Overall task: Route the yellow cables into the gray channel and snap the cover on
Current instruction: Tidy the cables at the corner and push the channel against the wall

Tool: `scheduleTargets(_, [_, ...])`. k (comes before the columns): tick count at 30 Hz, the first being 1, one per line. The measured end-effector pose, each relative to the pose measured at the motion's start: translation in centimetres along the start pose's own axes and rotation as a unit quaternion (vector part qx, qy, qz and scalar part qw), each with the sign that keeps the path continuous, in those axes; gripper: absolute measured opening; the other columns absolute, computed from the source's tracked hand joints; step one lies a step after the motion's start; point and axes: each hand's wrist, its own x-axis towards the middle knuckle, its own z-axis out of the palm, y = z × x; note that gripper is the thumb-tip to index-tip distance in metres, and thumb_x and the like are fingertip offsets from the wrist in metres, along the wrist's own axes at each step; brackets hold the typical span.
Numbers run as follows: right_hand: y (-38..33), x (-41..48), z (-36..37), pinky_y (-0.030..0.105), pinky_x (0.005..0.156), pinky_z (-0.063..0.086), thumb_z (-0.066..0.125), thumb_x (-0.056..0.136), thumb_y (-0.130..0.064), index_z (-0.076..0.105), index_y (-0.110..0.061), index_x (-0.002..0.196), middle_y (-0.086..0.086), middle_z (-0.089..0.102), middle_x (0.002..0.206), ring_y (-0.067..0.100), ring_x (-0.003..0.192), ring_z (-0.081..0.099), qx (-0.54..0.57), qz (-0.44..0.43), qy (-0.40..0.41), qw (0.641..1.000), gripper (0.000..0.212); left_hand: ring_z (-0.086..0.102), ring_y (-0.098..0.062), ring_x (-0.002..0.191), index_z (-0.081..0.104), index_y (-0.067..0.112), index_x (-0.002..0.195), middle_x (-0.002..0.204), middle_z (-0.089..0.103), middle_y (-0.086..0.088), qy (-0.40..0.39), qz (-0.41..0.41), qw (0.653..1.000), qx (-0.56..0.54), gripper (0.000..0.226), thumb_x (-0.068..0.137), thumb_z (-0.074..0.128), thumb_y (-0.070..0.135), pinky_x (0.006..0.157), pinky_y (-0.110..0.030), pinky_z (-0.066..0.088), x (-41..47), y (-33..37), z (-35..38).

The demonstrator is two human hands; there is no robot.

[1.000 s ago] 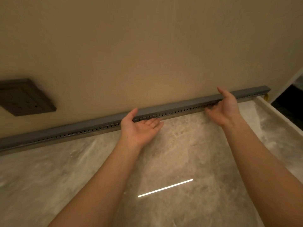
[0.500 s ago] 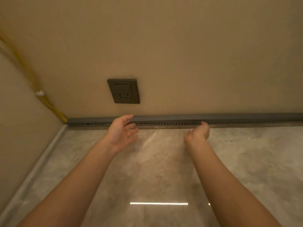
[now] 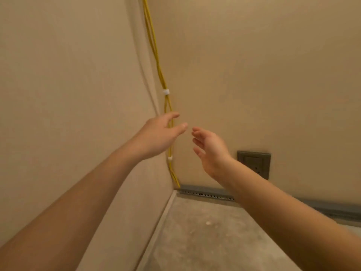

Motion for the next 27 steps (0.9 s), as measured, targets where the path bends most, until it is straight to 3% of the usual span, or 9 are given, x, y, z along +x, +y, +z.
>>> scheduleTargets(3, [-2.5, 1.8, 3.7, 0.033, 0.107, 0.031, 0.049, 0.090, -0.010, 0.047, -0.014, 0.133, 0.002, 0.050, 0.133, 0.017, 0.128, 0.040, -0.069, -0.087, -0.058, 0.992, 0.043, 0.024, -0.020, 0.139, 0.039, 0.012, 0.139, 0.151, 0.031, -0.008, 0.116, 0.085, 0.979, 0.141, 0.056, 0.090, 0.054, 0.035, 0.110, -0.024, 0.016, 2.3, 1.1, -4.4])
scheduleTargets(5, [-3.5, 3.3, 5.7, 0.033, 0.112, 0.023, 0.052, 0.089, -0.015, 0.030, -0.020, 0.144, 0.002, 0.034, 0.149, 0.016, 0.137, 0.030, -0.107, -0.125, -0.082, 0.983, 0.059, 0.009, -0.024, 0.143, 0.032, 0.013, 0.142, 0.156, 0.016, -0.010, 0.166, 0.126, 0.936, 0.283, 0.062, 0.089, 0.051, 0.039, 0.115, -0.036, 0.008, 4.2, 1.6, -6.4])
scheduleTargets(8, [-3.7, 5.5, 7.6, 0.035, 0.116, 0.012, 0.051, 0.092, -0.026, 0.005, -0.027, 0.149, 0.000, 0.009, 0.158, 0.016, 0.144, 0.009, -0.184, -0.164, -0.082, 0.966, 0.073, -0.006, -0.024, 0.144, 0.024, 0.014, 0.144, 0.157, 0.003, -0.010, 0.182, 0.144, 0.860, 0.455, 0.066, 0.088, 0.044, 0.043, 0.114, -0.047, 0.001, 7.1, 1.9, -7.8])
scheduleTargets(11, [-2.9, 7.3, 8.4, 0.044, 0.118, 0.008, 0.044, 0.096, -0.035, -0.005, -0.026, 0.148, -0.001, -0.004, 0.159, 0.016, 0.145, -0.001, -0.201, -0.144, -0.091, 0.965, 0.072, -0.012, -0.025, 0.143, 0.016, 0.009, 0.147, 0.157, -0.005, -0.012, 0.150, 0.119, 0.829, 0.526, 0.070, 0.089, 0.040, 0.042, 0.114, -0.048, -0.003, 9.5, 2.0, -7.5])
scheduleTargets(13, [-2.1, 8.6, 8.5, 0.040, 0.118, 0.008, 0.040, 0.098, -0.035, -0.005, -0.024, 0.149, -0.003, -0.003, 0.158, 0.015, 0.145, 0.002, -0.213, -0.147, -0.115, 0.959, 0.069, -0.013, -0.025, 0.143, 0.006, 0.002, 0.147, 0.156, -0.008, -0.016, 0.122, 0.092, 0.830, 0.537, 0.076, 0.090, 0.039, 0.041, 0.115, -0.045, -0.004, 11.0, 1.4, -6.9])
scheduleTargets(17, [-0.3, 10.4, 8.6, 0.034, 0.118, 0.002, 0.038, 0.099, -0.033, -0.001, -0.019, 0.149, 0.002, -0.006, 0.158, 0.015, 0.144, -0.006, -0.300, -0.175, -0.141, 0.927, 0.065, -0.013, -0.030, 0.143, -0.007, -0.008, 0.143, 0.154, -0.011, -0.023, 0.085, 0.015, 0.869, 0.487, 0.084, 0.090, 0.044, 0.034, 0.118, -0.039, -0.002, 13.1, -0.4, -5.9])
scheduleTargets(23, [2.8, 10.7, 9.1, 0.024, 0.116, -0.001, 0.041, 0.098, -0.026, -0.009, -0.008, 0.147, 0.006, -0.011, 0.157, 0.014, 0.144, -0.009, -0.400, -0.247, -0.185, 0.863, 0.072, -0.011, -0.034, 0.142, -0.007, -0.009, 0.141, 0.153, -0.009, -0.027, 0.109, 0.014, 0.857, 0.503, 0.082, 0.087, 0.041, 0.027, 0.117, -0.040, -0.002, 14.9, -3.1, -4.9])
scheduleTargets(25, [3.5, 10.9, 8.8, 0.022, 0.114, -0.003, 0.035, 0.100, -0.033, -0.010, -0.007, 0.147, 0.007, -0.014, 0.157, 0.014, 0.144, -0.009, -0.465, -0.256, -0.182, 0.827, 0.070, -0.011, -0.033, 0.143, -0.009, -0.008, 0.142, 0.153, -0.010, -0.026, 0.099, 0.020, 0.871, 0.481, 0.085, 0.084, 0.043, 0.028, 0.117, -0.039, -0.002, 15.3, -3.0, -4.6])
scheduleTargets(27, [4.2, 11.3, 8.0, 0.028, 0.117, -0.003, 0.026, 0.100, -0.039, -0.009, -0.011, 0.147, 0.004, -0.013, 0.157, 0.013, 0.144, -0.009, -0.550, -0.269, -0.168, 0.772, 0.065, -0.011, -0.032, 0.143, -0.011, -0.005, 0.143, 0.153, -0.011, -0.024, 0.091, 0.029, 0.891, 0.443, 0.088, 0.082, 0.045, 0.027, 0.118, -0.038, -0.002, 16.0, -2.7, -4.6])
